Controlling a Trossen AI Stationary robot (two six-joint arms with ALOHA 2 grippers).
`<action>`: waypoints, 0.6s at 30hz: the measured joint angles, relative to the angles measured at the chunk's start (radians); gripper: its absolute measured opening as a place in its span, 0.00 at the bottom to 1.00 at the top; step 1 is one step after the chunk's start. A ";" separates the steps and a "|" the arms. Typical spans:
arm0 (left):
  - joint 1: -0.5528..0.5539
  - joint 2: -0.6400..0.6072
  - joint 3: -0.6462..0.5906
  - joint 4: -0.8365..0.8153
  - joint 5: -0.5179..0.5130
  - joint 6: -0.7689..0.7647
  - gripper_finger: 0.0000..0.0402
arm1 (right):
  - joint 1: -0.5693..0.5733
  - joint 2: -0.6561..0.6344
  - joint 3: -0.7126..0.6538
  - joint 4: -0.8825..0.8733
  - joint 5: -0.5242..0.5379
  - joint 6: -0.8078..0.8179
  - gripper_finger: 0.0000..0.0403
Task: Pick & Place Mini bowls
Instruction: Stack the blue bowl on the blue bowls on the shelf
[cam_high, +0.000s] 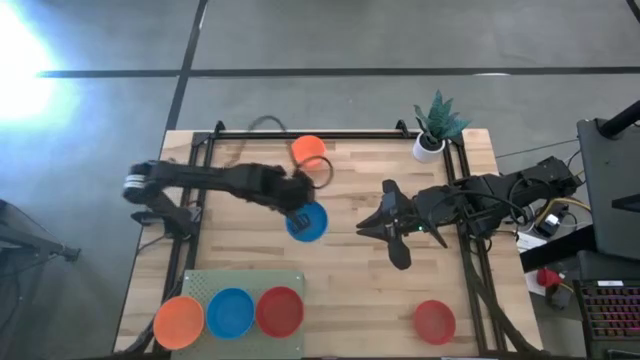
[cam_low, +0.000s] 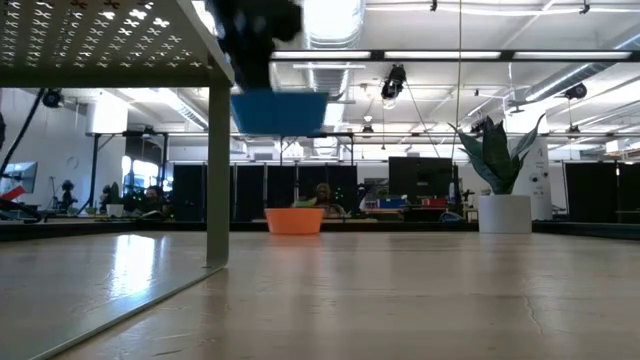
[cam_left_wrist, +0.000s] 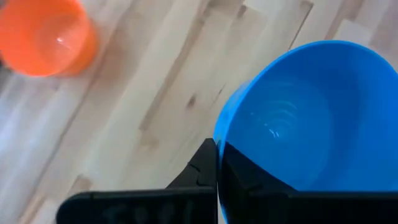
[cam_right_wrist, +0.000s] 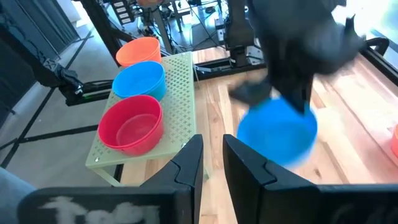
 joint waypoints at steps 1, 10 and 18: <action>-0.002 -0.033 -0.001 -0.021 0.000 0.000 0.00 | 0.000 0.000 0.000 0.000 0.000 0.000 0.14; -0.063 -0.315 -0.047 -0.150 0.069 -0.021 0.00 | 0.000 0.000 -0.001 -0.001 0.000 0.000 0.14; -0.240 -0.432 -0.089 -0.200 0.177 -0.047 0.00 | 0.000 0.000 -0.001 -0.001 0.001 -0.003 0.14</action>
